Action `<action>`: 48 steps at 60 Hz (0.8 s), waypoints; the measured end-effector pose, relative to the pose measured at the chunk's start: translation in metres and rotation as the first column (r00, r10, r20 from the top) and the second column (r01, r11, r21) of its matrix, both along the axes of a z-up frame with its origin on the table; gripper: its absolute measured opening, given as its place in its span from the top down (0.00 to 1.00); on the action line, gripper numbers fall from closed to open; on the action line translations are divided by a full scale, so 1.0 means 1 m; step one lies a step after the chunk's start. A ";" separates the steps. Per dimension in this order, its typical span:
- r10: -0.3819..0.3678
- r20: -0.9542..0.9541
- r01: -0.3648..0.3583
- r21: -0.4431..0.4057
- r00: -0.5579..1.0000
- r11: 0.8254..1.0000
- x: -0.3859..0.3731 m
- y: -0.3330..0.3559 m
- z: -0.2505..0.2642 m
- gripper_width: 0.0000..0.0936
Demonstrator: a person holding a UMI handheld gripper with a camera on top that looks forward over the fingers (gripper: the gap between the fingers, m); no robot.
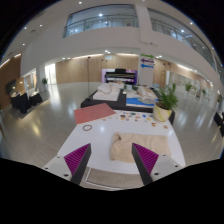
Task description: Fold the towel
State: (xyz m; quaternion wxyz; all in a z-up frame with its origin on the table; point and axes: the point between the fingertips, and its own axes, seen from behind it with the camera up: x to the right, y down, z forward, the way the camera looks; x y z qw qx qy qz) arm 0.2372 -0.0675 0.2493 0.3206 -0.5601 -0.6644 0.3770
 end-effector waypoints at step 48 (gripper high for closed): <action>-0.208 0.230 0.188 0.107 0.951 0.976 -0.205 0.015 -0.222 0.99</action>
